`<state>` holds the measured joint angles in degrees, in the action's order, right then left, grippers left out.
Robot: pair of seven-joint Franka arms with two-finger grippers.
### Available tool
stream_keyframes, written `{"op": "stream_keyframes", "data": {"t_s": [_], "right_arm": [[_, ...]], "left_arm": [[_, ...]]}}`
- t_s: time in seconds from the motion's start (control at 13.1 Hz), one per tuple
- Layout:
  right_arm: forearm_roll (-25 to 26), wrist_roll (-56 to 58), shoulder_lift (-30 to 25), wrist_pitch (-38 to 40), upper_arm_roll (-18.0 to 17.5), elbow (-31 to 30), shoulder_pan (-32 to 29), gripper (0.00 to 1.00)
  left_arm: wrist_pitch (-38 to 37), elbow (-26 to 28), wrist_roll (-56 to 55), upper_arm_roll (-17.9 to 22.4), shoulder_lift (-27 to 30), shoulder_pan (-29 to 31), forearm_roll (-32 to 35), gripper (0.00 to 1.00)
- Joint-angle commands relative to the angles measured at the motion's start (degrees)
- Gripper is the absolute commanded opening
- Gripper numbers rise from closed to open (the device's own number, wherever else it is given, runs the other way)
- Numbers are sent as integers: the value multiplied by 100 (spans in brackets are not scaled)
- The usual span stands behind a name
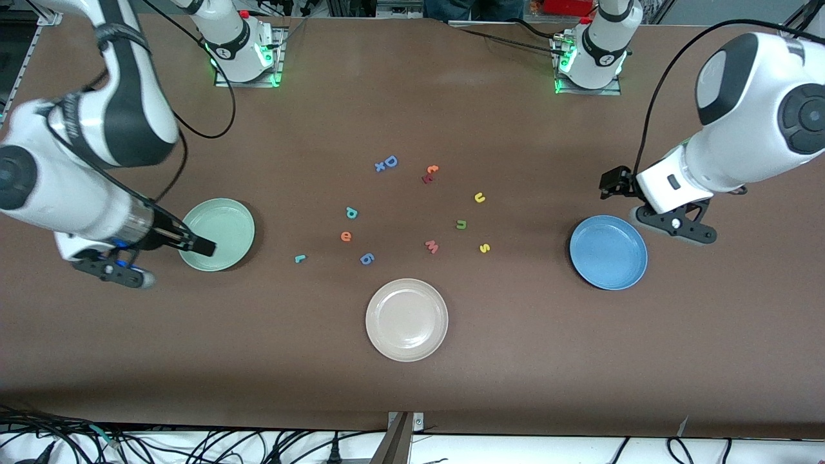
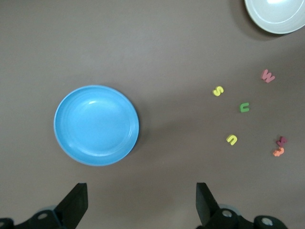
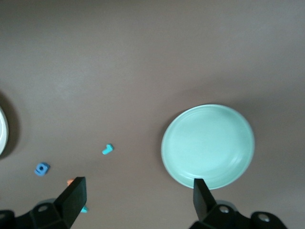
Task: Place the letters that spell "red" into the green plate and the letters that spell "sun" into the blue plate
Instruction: 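Move the right gripper to the teal letter while the left gripper approaches letters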
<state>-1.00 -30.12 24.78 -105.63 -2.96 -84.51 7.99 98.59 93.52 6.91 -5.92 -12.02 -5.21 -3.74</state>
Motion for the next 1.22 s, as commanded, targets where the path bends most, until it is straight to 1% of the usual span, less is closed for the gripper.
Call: {"op": "stream_keyframes", "data": {"t_s": [0.0, 0.15, 0.38, 0.53, 0.69, 0.84, 0.99, 1.07, 1.14], "right_arm": [[301, -678, 351, -299, 23, 23, 299, 100], [346, -1029, 650, -632, 23, -12, 449, 99], [346, -1251, 1107, -1160, 23, -91, 660, 99], [338, -1251, 1283, -1686, 23, -301, 765, 99], [268, -1286, 1450, -2223, 6, -539, 774, 99], [258, -1539, 1600, -2427, 6, -636, 818, 99], [232, -1812, 1714, -2436, -3, -645, 888, 98], [154, -1900, 1723, -2427, -3, -671, 880, 98], [22, -1910, 1723, -2419, -47, -698, 880, 95]], "left_arm": [[221, -149, -128, 38, -335, -155, -275, 100], [406, -158, -103, 29, -502, -156, -470, 100], [705, -158, -49, 29, -740, -234, -444, 99], [1038, -167, -58, 29, -924, -410, -417, 99], [1215, -176, -76, 29, -1178, -446, -426, 98], [1355, -254, -58, 29, -1433, -463, -435, 99], [1523, -430, -102, 38, -1715, -691, -426, 98], [1549, -561, -128, 47, -1873, -796, -426, 98], [1558, -719, -155, 47, -2013, -832, -426, 98]]}}
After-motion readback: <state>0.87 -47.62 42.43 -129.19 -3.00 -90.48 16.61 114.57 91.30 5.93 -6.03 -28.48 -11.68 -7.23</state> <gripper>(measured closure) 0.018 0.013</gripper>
